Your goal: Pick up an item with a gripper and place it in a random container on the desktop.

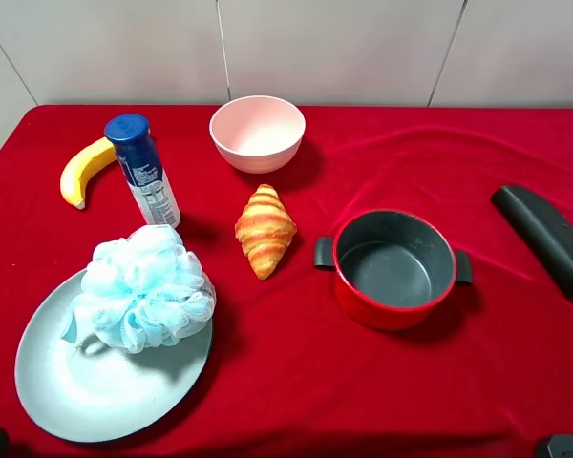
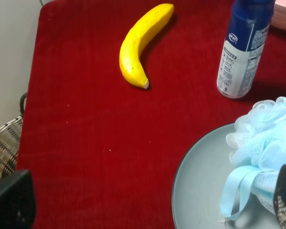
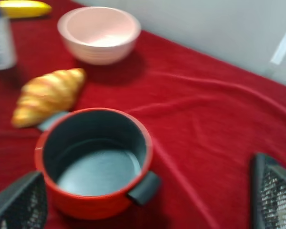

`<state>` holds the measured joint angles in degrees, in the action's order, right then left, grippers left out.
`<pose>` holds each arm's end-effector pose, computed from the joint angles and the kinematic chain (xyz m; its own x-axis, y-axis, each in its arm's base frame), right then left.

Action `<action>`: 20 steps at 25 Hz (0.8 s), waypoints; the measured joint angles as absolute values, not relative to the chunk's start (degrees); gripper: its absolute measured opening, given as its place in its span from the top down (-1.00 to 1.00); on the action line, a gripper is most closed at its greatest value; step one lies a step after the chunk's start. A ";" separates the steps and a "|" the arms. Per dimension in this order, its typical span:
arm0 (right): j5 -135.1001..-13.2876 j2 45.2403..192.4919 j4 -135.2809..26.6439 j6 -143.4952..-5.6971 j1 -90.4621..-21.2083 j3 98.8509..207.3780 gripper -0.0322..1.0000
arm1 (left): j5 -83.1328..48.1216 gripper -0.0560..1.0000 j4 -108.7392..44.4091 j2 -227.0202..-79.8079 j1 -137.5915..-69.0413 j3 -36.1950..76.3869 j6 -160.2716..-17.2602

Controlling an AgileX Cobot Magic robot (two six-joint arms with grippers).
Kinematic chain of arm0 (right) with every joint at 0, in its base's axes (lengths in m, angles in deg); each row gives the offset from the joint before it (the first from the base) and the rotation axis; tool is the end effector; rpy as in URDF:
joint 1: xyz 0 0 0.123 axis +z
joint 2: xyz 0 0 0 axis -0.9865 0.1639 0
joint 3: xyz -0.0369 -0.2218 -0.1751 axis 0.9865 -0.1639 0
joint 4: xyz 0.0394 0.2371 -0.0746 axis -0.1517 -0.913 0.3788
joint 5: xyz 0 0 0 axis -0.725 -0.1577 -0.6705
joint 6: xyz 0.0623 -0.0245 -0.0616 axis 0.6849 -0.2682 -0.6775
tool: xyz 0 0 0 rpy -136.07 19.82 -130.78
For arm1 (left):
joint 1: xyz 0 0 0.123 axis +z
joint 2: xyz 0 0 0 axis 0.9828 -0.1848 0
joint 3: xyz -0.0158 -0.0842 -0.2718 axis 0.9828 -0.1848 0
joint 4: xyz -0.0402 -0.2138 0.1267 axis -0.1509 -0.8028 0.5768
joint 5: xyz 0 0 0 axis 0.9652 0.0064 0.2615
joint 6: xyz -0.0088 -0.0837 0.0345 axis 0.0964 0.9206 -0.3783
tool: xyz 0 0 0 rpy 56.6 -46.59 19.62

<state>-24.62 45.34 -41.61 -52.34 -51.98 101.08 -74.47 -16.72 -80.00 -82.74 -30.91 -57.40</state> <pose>0.0000 -0.0074 0.2778 -0.3502 -0.2524 -0.9021 -0.4399 0.8945 -0.0795 -0.0054 0.0030 0.2768 -0.4498 0.0902 -0.8886 0.0614 0.9957 0.0701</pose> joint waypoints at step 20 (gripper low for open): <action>-24.62 45.34 -41.74 -52.52 -77.07 101.08 -0.41 | -74.47 -0.97 -16.72 -80.00 -82.74 -30.91 -57.40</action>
<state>-24.62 45.34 -41.74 -52.52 -77.07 101.08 -74.47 -16.72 -80.00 -82.74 -30.91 -57.40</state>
